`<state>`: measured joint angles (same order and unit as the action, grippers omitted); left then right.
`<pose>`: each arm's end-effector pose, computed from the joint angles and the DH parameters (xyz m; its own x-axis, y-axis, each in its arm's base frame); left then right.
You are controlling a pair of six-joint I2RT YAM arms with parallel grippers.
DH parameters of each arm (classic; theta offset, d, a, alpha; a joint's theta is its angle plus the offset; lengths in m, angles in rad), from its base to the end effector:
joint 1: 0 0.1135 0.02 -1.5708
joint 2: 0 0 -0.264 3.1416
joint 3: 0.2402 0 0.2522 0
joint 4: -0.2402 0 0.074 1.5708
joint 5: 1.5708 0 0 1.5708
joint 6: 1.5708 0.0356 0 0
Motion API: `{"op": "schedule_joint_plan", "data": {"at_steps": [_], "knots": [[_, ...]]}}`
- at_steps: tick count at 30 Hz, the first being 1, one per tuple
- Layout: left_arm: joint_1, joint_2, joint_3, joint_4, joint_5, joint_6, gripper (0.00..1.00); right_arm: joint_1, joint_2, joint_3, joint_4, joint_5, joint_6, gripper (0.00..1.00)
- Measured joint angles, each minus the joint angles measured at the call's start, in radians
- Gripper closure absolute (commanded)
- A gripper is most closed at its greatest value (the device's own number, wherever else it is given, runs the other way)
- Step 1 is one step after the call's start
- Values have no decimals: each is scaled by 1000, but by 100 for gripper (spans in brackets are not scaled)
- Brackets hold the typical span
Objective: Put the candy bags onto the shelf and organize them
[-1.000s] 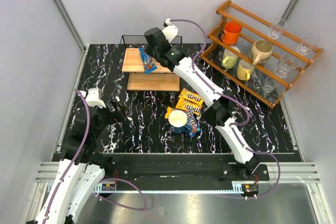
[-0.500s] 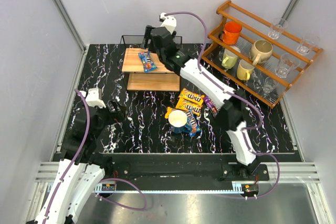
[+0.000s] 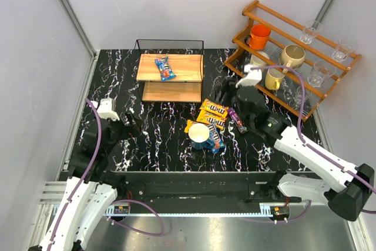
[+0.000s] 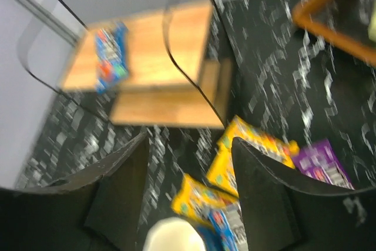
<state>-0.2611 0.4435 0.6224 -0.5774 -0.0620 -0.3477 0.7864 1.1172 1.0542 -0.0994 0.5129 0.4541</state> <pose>0.1096 -0.0270 0.2869 -0.4214 -0.2394 -0.8747 0.0626 0.9545 -0.2914 0.1933 0.1690 0.3783 -0.2231 0.3175 -0.9216 -0.1967 0.9113 0.3616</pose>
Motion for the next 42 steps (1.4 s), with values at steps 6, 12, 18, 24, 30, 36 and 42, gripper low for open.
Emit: {"op": "schedule_joint_plan", "data": {"at_steps": [6,12,18,24,30,36,42], "knots": [[0,4,0,0,8,0,1,0,-113,-353,-115,-163,71,32],[0,6,0,1,14,0,1,0,-182,-575,-106,-320,171,31],[0,10,0,1,21,1,1,0,-97,-612,-11,-369,202,36],[0,10,0,2,28,1,1,0,14,-626,67,-382,224,44],[-1,18,0,3,34,1,1,0,53,-636,110,-374,241,42],[-1,19,0,3,38,1,1,0,84,-636,131,-344,240,30],[-1,25,0,3,40,1,1,0,102,-636,133,-311,212,41]]}}
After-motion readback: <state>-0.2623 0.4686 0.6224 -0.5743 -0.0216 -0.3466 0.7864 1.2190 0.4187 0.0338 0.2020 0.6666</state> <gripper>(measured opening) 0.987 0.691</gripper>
